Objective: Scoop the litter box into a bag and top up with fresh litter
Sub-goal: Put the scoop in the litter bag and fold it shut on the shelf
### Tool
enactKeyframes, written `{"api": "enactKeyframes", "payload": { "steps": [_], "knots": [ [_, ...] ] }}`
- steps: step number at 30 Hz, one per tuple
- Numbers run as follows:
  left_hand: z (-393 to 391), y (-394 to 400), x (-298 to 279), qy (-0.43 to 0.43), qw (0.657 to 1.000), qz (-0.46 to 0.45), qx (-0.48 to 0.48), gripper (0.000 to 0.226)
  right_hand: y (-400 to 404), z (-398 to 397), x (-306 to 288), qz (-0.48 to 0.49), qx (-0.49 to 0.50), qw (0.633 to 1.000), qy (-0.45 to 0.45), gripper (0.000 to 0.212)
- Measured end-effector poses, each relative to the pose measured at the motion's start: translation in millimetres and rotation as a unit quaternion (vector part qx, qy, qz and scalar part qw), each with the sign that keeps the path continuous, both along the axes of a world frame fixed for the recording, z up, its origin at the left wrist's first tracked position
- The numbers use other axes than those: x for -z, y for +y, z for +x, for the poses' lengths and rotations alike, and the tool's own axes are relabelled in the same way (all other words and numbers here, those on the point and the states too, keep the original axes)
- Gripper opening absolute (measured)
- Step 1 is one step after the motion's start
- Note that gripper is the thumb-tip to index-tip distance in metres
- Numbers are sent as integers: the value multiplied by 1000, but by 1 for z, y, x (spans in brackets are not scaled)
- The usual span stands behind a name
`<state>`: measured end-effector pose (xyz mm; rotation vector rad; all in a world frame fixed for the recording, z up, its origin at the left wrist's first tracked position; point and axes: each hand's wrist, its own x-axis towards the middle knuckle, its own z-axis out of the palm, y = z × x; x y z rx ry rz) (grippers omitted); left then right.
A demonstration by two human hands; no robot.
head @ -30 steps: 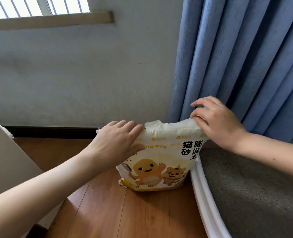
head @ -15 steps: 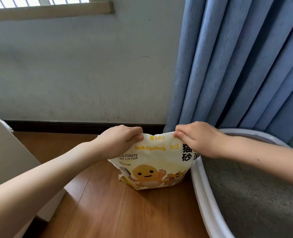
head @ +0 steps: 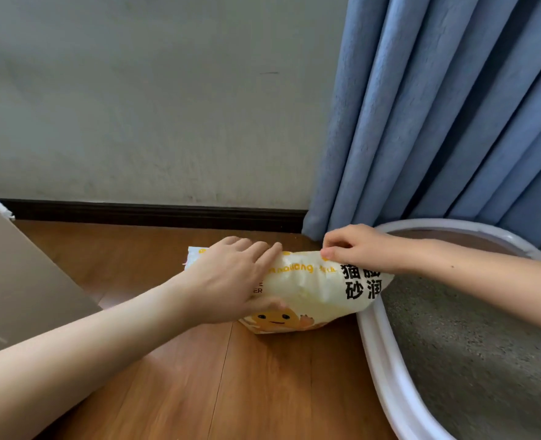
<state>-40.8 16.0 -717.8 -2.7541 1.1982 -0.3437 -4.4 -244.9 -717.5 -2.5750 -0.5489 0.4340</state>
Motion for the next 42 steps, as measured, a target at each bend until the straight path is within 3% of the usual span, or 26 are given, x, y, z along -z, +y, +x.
{"api": "enactKeyframes", "payload": {
  "steps": [2,4,8,13,16,18,25,31,34,38,42],
  "knots": [
    [-3,5,13,-42,999,33,0,105,3,-12,-3,-99,-22,986,-131,36],
    [-1,7,21,-53,998,41,-5,112,11,-32,-5,-172,-77,952,-240,62],
    [5,9,31,-11,999,34,-31,116,23,-59,11,-250,-120,926,-255,111],
    [10,6,49,38,995,66,-66,111,30,-43,38,-270,-123,936,-189,131],
    [15,10,66,54,995,61,-65,113,34,-37,60,-269,-117,938,-188,127],
    [17,13,75,55,996,34,-63,110,33,-34,75,-251,-106,934,-232,120],
    [22,9,100,52,995,7,-79,83,29,-31,111,-190,-67,921,-332,99],
    [-6,0,113,104,986,1,-128,55,36,-48,133,-198,-51,908,-365,46],
    [-15,1,109,150,980,47,-121,56,46,-59,120,-243,-66,905,-342,40],
    [-10,-13,61,223,964,85,-121,66,37,-59,79,-268,-114,902,-317,41],
    [6,-17,2,200,963,148,-106,70,35,-43,12,-269,-167,904,-287,36]
  ]
}}
